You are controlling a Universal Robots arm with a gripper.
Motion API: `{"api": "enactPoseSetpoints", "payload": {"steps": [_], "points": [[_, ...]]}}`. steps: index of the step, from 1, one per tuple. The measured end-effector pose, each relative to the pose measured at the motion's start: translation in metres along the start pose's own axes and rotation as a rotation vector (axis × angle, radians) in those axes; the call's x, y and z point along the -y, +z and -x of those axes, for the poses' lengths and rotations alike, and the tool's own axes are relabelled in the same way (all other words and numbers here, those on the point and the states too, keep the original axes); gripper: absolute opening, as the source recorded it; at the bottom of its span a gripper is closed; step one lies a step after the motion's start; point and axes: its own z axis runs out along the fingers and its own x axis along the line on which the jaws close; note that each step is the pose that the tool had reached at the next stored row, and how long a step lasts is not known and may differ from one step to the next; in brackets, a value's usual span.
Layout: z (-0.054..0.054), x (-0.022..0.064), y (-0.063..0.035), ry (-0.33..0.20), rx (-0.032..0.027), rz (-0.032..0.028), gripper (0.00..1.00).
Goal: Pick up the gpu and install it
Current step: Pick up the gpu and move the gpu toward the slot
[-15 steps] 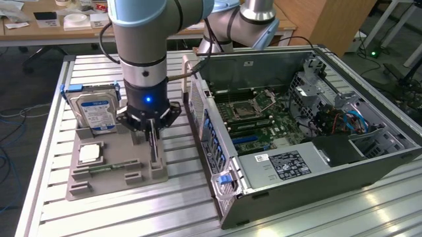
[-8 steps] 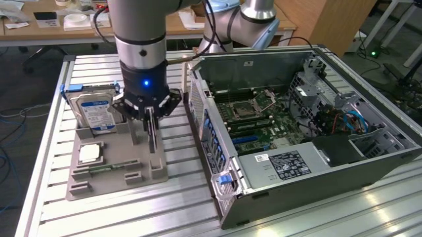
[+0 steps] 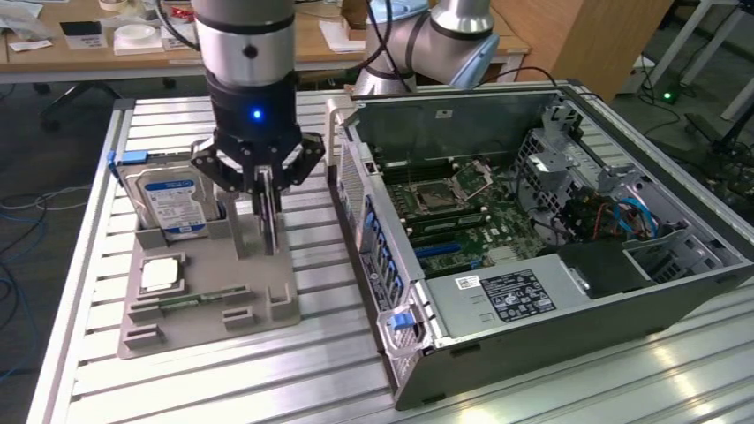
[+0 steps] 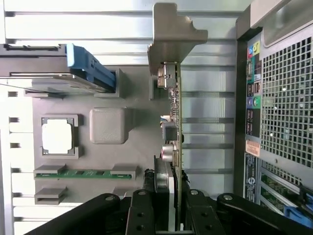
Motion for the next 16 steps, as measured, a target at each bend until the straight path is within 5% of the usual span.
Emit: {"api": "enactPoseSetpoints", "payload": {"steps": [16], "points": [[-0.001,-0.0015,-0.0727,0.0,0.0001,0.0002,0.28]]}}
